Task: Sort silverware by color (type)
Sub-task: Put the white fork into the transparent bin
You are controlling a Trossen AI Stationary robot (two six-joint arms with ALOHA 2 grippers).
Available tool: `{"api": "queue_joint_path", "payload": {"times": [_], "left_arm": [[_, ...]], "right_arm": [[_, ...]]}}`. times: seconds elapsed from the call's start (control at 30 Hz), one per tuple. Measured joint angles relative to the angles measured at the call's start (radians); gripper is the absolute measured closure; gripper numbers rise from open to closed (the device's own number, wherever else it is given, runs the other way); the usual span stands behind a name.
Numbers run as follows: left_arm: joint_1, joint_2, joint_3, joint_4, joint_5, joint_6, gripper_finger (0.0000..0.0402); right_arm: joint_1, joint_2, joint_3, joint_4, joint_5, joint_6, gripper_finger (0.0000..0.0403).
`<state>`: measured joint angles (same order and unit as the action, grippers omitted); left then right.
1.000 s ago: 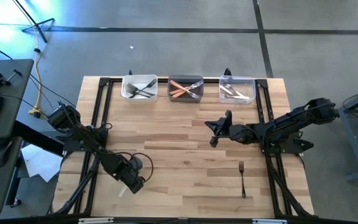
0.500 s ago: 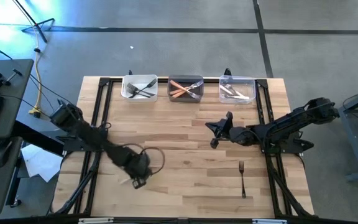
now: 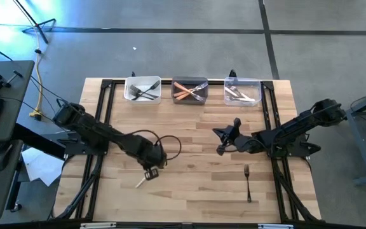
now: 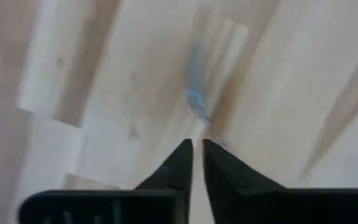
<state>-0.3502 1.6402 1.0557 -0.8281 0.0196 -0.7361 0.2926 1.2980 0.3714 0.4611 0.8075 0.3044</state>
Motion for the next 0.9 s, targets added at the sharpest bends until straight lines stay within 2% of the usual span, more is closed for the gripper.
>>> {"api": "queue_joint_path", "payload": {"times": [0.13,0.3,0.43,0.7,0.9], "left_arm": [[-0.062,0.0,0.0,0.012,0.011,-0.062,0.0322],[-0.148,0.005,-0.01,0.078,-0.071,-0.152,0.0252],[-0.186,0.031,-0.067,0.125,-0.05,-0.205,0.0229],[-0.204,0.062,-0.146,0.206,-0.002,-0.252,0.025],[-0.218,0.06,-0.155,0.196,-0.019,-0.242,0.0322]], "right_arm": [[0.014,0.0,0.0,-0.025,0.023,0.038,0.0403],[0.039,0.0,0.0,-0.048,0.057,0.084,0.0403],[0.066,0.0,0.0,-0.067,0.1,0.117,0.0403],[0.084,0.0,0.0,-0.079,0.152,0.137,0.0403],[0.083,0.0,0.0,-0.094,0.146,0.137,0.0403]]}}
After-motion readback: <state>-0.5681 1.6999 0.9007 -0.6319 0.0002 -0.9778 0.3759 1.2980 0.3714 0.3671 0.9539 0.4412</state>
